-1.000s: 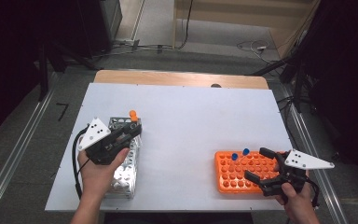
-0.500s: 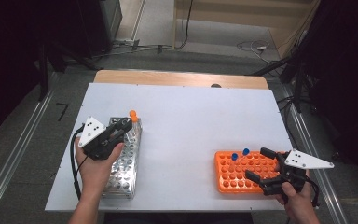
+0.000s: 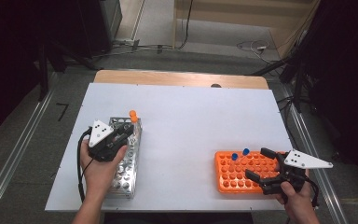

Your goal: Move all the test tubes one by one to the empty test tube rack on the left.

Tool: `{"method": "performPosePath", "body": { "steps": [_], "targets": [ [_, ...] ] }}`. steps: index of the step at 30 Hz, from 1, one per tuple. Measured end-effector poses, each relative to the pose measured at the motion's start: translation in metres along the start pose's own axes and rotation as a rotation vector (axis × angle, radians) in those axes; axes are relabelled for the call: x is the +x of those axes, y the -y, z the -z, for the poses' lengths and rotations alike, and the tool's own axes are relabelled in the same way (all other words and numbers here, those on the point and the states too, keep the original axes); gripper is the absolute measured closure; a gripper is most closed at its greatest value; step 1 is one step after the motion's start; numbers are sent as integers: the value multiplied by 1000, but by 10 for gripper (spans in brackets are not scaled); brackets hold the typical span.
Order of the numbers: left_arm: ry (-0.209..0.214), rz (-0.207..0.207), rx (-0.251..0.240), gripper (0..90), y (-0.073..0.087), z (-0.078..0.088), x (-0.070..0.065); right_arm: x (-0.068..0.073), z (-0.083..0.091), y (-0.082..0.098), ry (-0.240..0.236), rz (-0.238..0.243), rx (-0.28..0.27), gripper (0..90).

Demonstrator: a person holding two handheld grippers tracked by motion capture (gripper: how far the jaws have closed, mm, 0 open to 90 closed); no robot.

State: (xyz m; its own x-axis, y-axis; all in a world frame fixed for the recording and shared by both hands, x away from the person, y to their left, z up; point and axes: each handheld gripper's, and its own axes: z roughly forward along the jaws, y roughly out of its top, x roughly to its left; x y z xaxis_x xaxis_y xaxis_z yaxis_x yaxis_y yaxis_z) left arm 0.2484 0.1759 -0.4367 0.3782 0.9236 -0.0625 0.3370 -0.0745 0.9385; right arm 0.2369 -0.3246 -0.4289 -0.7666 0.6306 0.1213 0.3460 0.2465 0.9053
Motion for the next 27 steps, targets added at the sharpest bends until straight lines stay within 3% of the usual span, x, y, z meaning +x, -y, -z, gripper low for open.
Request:
{"method": "performPosePath", "body": {
  "steps": [14, 19, 27],
  "targets": [
    [6, -2, 125, 748, 2, -7, -3, -1, -3, 2, 10, -2, 10, 0],
    [10, 8, 115, 686, 1, -5, -2, -3, -5, 2, 11, -10, 15, 0],
    [101, 51, 60, 439, -2, 1, -3, -8, -10, 4, 9, -36, 26, 0]
  ]
}}
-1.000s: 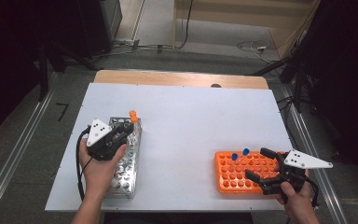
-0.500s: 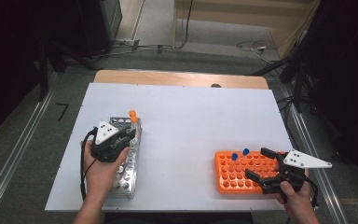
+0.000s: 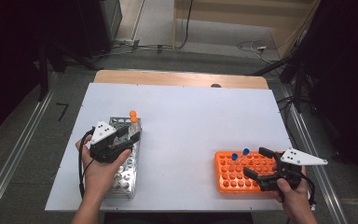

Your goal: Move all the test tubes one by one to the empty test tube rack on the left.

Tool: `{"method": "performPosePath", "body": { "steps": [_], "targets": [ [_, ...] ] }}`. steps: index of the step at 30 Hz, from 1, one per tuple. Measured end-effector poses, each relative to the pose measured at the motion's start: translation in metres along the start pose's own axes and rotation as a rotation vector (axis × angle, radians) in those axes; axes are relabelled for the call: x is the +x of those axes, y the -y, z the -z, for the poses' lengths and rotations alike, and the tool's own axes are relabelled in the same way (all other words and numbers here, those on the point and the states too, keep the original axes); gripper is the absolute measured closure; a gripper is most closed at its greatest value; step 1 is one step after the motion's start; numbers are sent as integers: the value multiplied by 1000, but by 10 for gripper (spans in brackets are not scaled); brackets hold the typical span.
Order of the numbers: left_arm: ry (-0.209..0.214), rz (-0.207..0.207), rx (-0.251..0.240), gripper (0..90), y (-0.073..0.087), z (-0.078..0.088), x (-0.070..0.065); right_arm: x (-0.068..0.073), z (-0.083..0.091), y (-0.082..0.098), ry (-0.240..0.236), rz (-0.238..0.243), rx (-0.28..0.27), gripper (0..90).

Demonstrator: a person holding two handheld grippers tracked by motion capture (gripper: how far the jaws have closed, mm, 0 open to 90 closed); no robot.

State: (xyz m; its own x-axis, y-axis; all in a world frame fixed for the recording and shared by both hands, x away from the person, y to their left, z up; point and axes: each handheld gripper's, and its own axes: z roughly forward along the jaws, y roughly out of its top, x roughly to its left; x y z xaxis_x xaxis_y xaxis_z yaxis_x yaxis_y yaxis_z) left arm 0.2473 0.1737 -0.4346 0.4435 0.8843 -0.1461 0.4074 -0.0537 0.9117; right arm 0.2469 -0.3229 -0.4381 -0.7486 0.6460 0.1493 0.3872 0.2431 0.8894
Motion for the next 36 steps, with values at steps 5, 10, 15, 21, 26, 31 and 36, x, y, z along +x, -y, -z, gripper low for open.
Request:
{"method": "performPosePath", "body": {
  "steps": [5, 10, 15, 21, 26, 31, 36],
  "targets": [
    [16, -30, -1, 225, -4, 0, -12, -7, -6, 3, -6, -40, 16, 35],
    [71, -30, -21, 97, -8, 3, -21, -11, -12, 5, 23, -72, 48, 53],
    [115, -42, -26, 43, -10, 3, -31, -13, -18, 6, 49, -105, 67, 129],
    [151, -60, -22, 26, -12, 1, -43, -11, -26, 8, 73, -121, 103, 223],
    [185, -79, -13, 18, -12, -3, -54, -7, -34, 10, 115, -113, 132, 365],
    [209, -89, -4, 6, -10, -8, -62, -3, -40, 10, 144, -105, 144, 498],
    [222, -100, 3, 6, -9, -11, -69, 1, -44, 10, 168, -102, 169, 624]
  ]
}}
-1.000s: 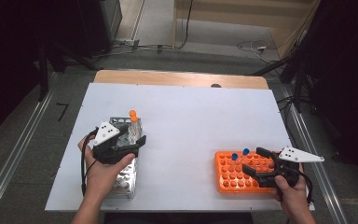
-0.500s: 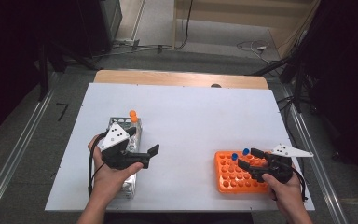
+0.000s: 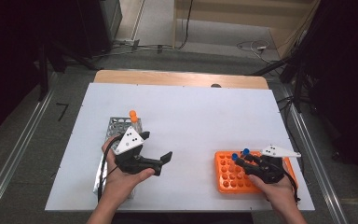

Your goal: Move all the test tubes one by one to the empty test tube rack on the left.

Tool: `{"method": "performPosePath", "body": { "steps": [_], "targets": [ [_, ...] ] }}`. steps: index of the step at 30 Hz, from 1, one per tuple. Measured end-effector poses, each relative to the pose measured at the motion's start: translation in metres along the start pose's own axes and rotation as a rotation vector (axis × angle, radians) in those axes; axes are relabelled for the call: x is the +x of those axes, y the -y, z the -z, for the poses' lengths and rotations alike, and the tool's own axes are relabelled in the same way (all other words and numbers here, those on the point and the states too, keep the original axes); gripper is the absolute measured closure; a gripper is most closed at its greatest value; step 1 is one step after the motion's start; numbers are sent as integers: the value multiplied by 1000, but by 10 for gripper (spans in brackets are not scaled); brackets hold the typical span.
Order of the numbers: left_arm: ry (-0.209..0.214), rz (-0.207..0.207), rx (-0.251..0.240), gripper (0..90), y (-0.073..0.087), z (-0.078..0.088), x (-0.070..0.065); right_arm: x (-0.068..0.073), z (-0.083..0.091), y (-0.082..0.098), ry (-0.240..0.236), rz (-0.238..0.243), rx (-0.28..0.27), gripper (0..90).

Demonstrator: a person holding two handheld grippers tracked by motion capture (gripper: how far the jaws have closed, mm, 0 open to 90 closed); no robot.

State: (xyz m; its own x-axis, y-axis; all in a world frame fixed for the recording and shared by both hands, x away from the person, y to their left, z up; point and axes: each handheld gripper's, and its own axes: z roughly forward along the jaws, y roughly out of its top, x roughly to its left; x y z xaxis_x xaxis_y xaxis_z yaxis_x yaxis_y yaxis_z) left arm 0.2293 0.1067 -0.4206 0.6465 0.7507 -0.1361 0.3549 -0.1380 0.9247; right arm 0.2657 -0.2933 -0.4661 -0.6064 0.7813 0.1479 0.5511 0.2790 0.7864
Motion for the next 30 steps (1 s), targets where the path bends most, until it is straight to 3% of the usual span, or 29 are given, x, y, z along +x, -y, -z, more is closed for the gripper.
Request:
{"method": "performPosePath", "body": {
  "steps": [17, 24, 30],
  "targets": [
    [26, -8, 12, 6, 1, -8, -9, 10, -4, 2, 71, 46, 36, 738],
    [33, -8, 12, 6, 2, -9, -12, 9, -3, 2, 66, 40, 21, 743],
    [47, -14, 8, 6, 1, -9, -12, 5, 3, -1, 32, 36, -7, 745]
  ]
}}
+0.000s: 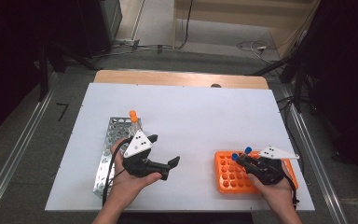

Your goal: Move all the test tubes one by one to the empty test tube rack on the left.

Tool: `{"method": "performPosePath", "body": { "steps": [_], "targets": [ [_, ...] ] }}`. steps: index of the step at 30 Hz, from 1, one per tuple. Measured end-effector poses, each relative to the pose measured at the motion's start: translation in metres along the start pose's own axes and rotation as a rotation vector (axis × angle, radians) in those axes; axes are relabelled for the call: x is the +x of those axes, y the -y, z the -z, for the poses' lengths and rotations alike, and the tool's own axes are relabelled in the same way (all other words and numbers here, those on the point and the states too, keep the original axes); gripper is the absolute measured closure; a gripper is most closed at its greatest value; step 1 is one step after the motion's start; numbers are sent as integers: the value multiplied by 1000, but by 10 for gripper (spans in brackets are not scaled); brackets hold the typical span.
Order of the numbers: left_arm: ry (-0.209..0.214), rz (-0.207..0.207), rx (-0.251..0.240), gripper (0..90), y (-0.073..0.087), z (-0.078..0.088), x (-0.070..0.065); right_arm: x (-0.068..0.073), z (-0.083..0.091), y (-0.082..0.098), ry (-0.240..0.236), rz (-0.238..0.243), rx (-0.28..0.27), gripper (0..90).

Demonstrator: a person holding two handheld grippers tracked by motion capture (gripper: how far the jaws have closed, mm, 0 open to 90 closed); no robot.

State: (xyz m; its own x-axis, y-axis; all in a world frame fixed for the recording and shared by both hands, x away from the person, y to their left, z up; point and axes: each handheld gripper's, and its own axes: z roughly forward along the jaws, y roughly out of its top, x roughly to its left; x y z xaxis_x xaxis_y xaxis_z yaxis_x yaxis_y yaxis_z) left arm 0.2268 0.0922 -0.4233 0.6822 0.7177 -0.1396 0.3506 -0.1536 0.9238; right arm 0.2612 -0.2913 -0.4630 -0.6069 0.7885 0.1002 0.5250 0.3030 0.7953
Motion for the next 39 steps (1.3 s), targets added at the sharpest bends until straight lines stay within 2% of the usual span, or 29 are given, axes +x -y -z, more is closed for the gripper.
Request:
{"method": "performPosePath", "body": {
  "steps": [9, 16, 21, 32, 39],
  "targets": [
    [8, -6, -2, 6, 0, 0, -1, -8, 21, -7, -31, -40, -98, 746],
    [14, -14, 4, 6, 0, -1, -4, -5, 36, -14, -26, -11, -180, 747],
    [20, -17, 5, 2, -1, -1, -6, 4, 45, -19, -40, 33, -258, 747],
    [56, -24, -6, 0, -1, -3, -11, 17, 55, -28, -68, 80, -352, 747],
    [74, -30, -4, 0, -1, -6, -15, 26, 57, -31, -122, 91, -392, 747]
  ]
}}
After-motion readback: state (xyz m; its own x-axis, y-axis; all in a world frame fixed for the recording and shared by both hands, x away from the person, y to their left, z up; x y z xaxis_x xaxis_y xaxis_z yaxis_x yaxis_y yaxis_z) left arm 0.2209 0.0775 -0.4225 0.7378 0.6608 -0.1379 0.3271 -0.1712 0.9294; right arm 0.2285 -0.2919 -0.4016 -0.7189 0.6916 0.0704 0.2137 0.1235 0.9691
